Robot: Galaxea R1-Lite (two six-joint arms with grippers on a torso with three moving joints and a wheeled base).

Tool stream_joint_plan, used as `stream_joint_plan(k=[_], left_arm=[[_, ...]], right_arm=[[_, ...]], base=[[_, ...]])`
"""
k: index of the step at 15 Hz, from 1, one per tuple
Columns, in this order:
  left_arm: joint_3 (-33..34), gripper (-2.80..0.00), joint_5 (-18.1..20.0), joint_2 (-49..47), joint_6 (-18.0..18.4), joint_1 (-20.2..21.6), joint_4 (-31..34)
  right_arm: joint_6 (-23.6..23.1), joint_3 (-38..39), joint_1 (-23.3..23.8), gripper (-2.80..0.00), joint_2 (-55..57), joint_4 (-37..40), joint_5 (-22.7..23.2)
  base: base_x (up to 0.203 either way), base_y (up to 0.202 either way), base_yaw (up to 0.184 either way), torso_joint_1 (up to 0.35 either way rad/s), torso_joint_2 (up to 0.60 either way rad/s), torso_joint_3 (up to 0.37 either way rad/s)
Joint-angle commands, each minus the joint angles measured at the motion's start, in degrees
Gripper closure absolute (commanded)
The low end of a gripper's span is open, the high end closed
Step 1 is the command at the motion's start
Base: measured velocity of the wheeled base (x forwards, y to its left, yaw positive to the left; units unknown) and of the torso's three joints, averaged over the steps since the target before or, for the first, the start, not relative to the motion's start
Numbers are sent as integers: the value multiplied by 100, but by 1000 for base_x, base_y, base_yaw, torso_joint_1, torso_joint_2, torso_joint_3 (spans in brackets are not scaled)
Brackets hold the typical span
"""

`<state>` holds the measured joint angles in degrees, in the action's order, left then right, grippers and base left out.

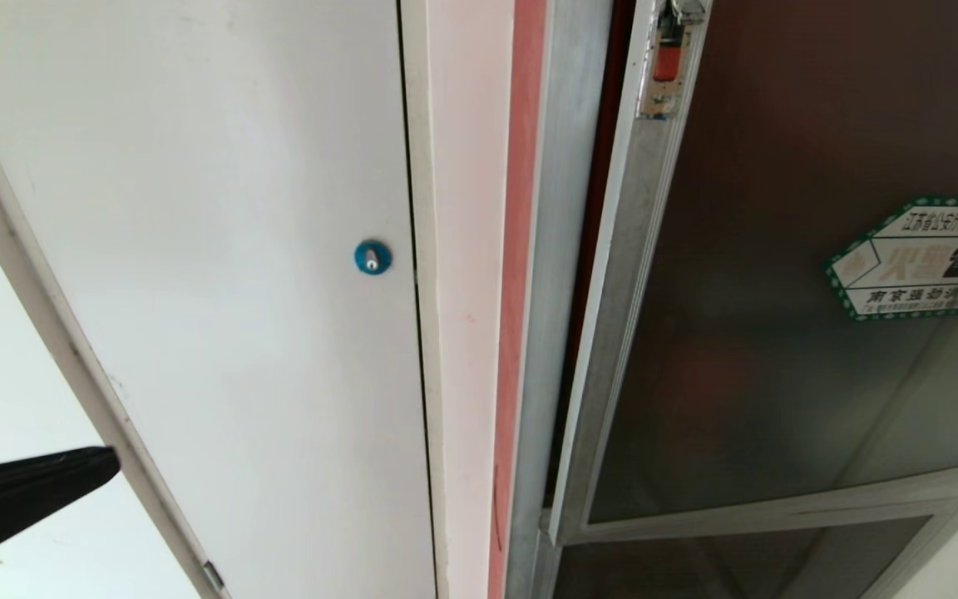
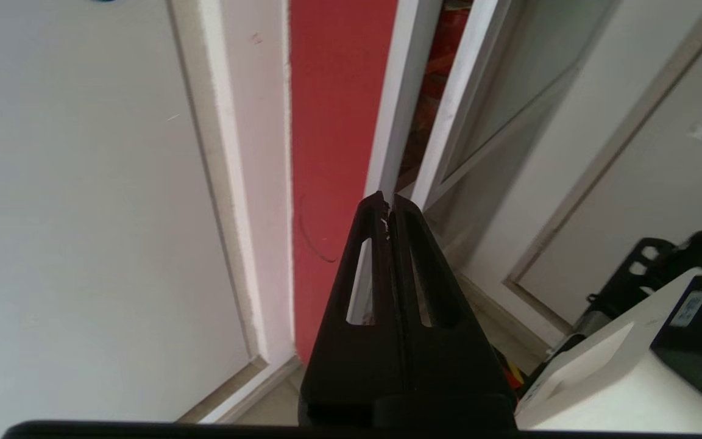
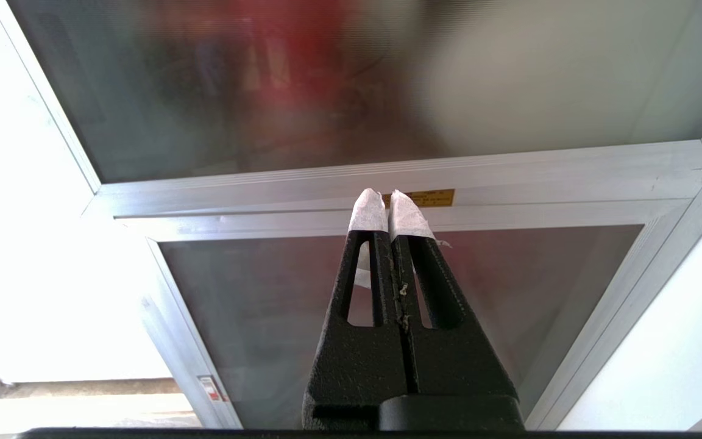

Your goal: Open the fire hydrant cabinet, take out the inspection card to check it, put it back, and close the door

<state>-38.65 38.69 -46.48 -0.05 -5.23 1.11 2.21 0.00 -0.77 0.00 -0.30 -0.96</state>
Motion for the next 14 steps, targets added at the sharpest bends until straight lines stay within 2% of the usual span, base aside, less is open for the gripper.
stream_joint_plan(k=[1,5,9,12,14], left_arm=[[-693,0,92,-1609,-5,-463,-58],[-1549,0,192,-3281,-31,-1600,-1106],[-2551,0,160,-4252,-63,-2470,-1489],[-2872,0,-23,-4680,2,-2755,-1567],[-2954,0,-55,-4940,143,-2774,-2036]], right_arm=[[-1,9,-2,0,9,-5,0],[-27,9,-2,0,9,-5,0],[-29,9,-2,0,9,-5,8],[-45,7,-2,0,9,4,26],[-45,8,-2,0,9,4,26]], base=[[0,0,0,0,0,0],[0,0,0,0,0,0],[0,0,0,0,0,0],[0,0,0,0,0,0],[0,0,0,0,0,0]])
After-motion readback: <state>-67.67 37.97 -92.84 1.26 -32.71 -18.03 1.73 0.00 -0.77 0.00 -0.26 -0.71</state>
